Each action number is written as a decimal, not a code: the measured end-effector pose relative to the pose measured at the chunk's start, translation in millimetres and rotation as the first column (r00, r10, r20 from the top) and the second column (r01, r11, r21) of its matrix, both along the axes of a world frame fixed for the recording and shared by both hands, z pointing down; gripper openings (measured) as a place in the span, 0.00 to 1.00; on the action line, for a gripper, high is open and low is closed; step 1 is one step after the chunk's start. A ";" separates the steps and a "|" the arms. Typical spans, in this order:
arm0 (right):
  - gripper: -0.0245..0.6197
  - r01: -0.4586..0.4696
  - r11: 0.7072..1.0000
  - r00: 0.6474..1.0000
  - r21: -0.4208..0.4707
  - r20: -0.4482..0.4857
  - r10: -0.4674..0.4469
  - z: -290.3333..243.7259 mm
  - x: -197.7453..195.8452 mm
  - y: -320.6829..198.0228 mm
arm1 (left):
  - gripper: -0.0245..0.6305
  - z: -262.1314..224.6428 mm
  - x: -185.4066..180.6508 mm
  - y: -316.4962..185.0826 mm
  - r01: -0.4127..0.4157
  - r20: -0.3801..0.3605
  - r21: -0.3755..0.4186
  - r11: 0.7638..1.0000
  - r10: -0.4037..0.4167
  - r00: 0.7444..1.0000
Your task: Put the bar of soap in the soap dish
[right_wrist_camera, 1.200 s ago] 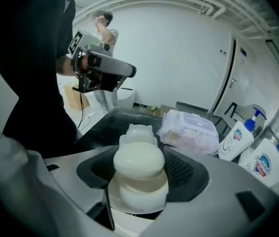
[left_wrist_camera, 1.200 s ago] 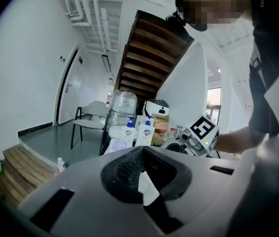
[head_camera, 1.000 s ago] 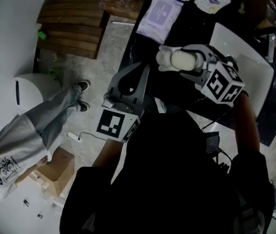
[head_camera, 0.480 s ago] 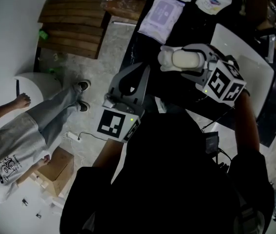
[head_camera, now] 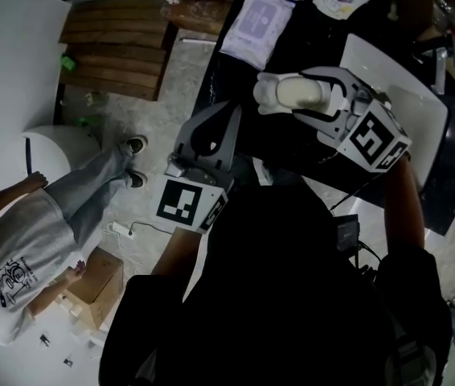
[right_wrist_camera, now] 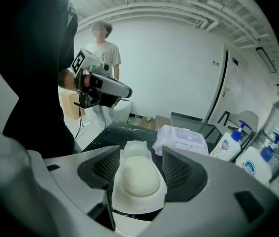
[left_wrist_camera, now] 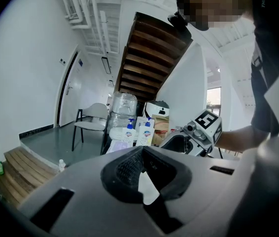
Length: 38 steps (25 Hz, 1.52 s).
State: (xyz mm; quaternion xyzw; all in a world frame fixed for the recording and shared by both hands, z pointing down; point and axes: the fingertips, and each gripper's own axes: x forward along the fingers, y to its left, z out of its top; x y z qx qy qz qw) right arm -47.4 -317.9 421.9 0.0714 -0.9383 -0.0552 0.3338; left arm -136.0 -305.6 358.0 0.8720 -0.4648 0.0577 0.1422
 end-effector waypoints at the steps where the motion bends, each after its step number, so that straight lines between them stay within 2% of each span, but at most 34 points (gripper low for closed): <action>1: 0.46 -0.015 1.000 1.000 -0.001 0.011 0.015 -2.3 1.3 0.3 | 0.04 -1.0 0.8 0.4 -0.003 0.001 -0.001 1.000 0.003 1.000; 8: 0.40 -0.092 0.996 0.992 -0.002 0.086 0.092 -16.9 10.6 1.6 | 0.04 -10.1 3.3 -2.0 0.003 0.006 0.036 0.999 -0.003 1.000; 13: 0.40 -0.135 0.990 0.975 -0.046 0.171 0.140 -27.7 16.0 3.6 | 0.04 -9.3 7.6 1.2 -0.002 0.030 0.015 1.000 0.002 1.000; 16: 0.39 -0.154 0.988 0.971 -0.026 0.180 0.156 -30.7 19.1 3.8 | 0.04 -14.8 9.7 0.3 0.003 0.019 0.042 0.999 -0.004 1.000; 19: 0.28 -0.200 0.980 0.957 0.012 0.218 0.192 -39.8 22.7 -0.6 | 0.04 -17.2 11.3 0.2 0.009 0.019 0.050 0.999 -0.010 1.000; 23: 0.10 -0.267 0.964 0.921 0.005 0.294 0.254 -58.4 29.8 -3.9 | 0.04 -18.0 14.0 3.8 0.010 0.036 0.046 0.999 -0.012 0.999; 29: 0.09 -0.220 0.975 0.916 0.014 0.346 0.202 -78.6 37.0 17.9 | 0.04 -32.2 30.7 8.6 0.017 0.042 0.092 0.996 -0.021 0.999; 34: 0.09 -0.245 0.969 0.858 -0.019 0.462 0.226 -107.9 49.6 33.4 | 0.04 -44.7 42.6 18.1 0.038 0.041 0.124 0.992 -0.043 0.998; 38: 0.09 -0.274 0.961 0.858 0.030 0.460 0.230 -117.7 57.9 41.2 | 0.04 -48.1 47.0 28.1 0.038 0.047 0.128 0.991 -0.045 0.998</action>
